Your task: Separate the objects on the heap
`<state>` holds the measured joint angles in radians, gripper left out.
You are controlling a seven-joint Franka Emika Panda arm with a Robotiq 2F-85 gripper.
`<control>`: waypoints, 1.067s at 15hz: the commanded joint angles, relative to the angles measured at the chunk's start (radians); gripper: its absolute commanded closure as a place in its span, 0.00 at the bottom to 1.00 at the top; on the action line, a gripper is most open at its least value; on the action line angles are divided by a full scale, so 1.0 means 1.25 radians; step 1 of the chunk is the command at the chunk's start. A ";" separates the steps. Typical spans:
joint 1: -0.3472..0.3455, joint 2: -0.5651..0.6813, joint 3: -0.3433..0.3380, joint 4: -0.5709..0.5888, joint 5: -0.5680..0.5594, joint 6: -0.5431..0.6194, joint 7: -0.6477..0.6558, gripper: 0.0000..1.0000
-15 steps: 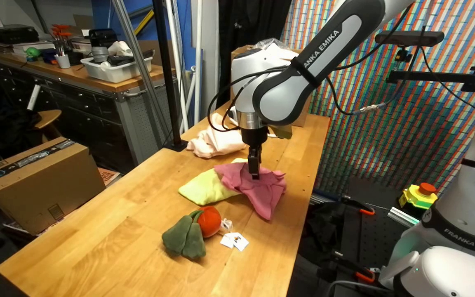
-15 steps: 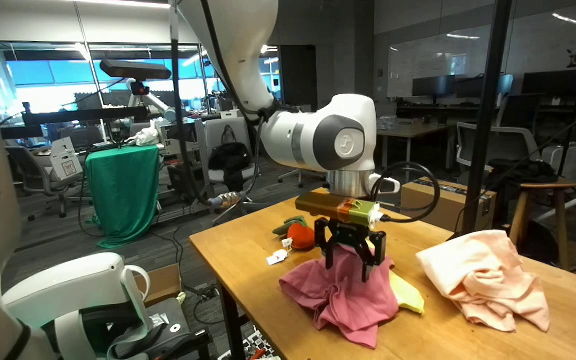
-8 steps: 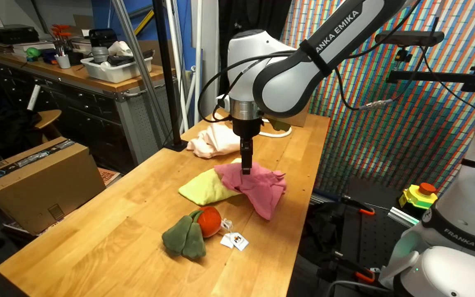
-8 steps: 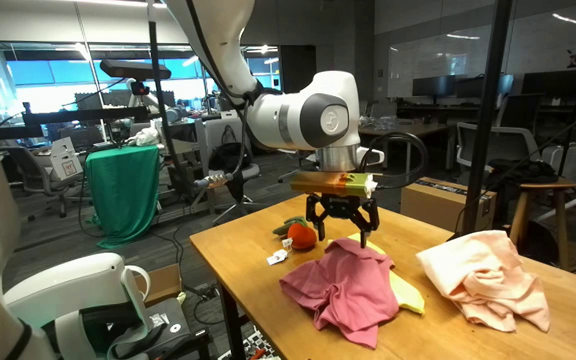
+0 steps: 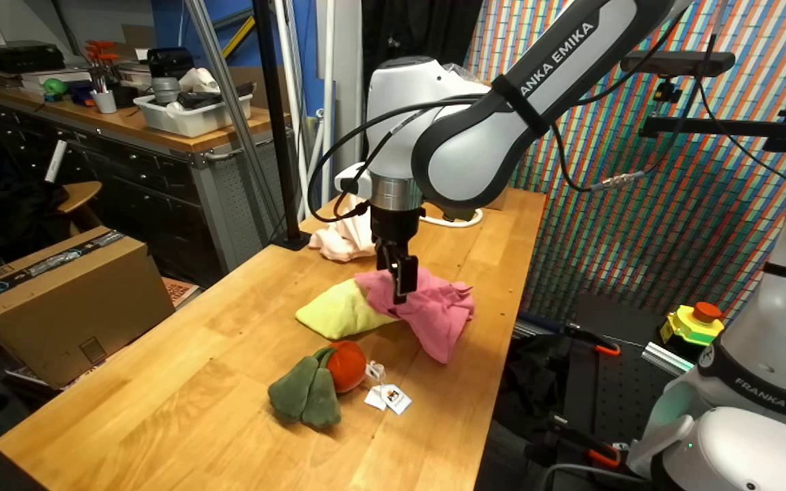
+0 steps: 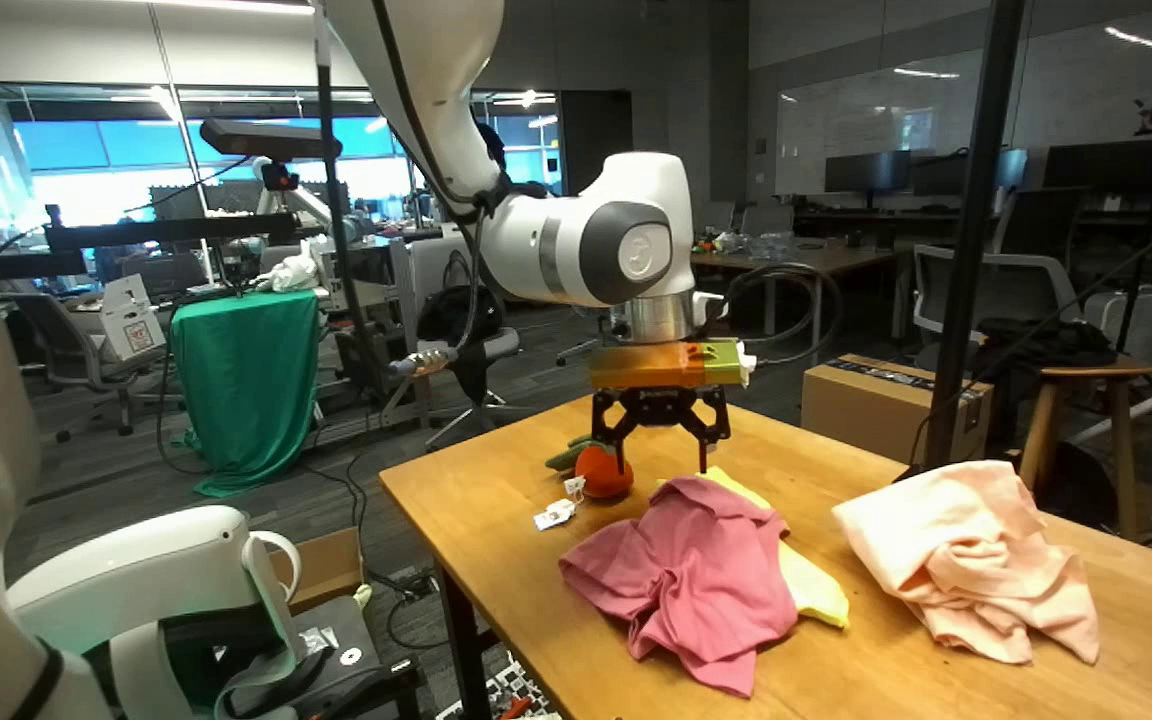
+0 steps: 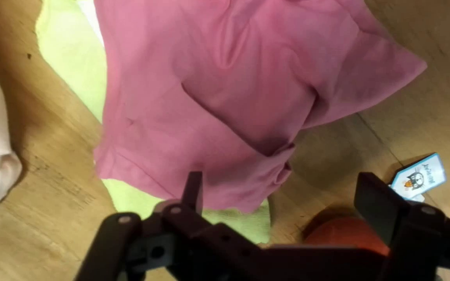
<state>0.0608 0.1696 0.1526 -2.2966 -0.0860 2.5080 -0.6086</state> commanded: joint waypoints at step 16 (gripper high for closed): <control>0.111 0.222 0.037 0.277 -0.092 -0.148 0.166 0.00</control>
<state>0.1925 0.4029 0.1938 -2.0200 -0.1875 2.3631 -0.4232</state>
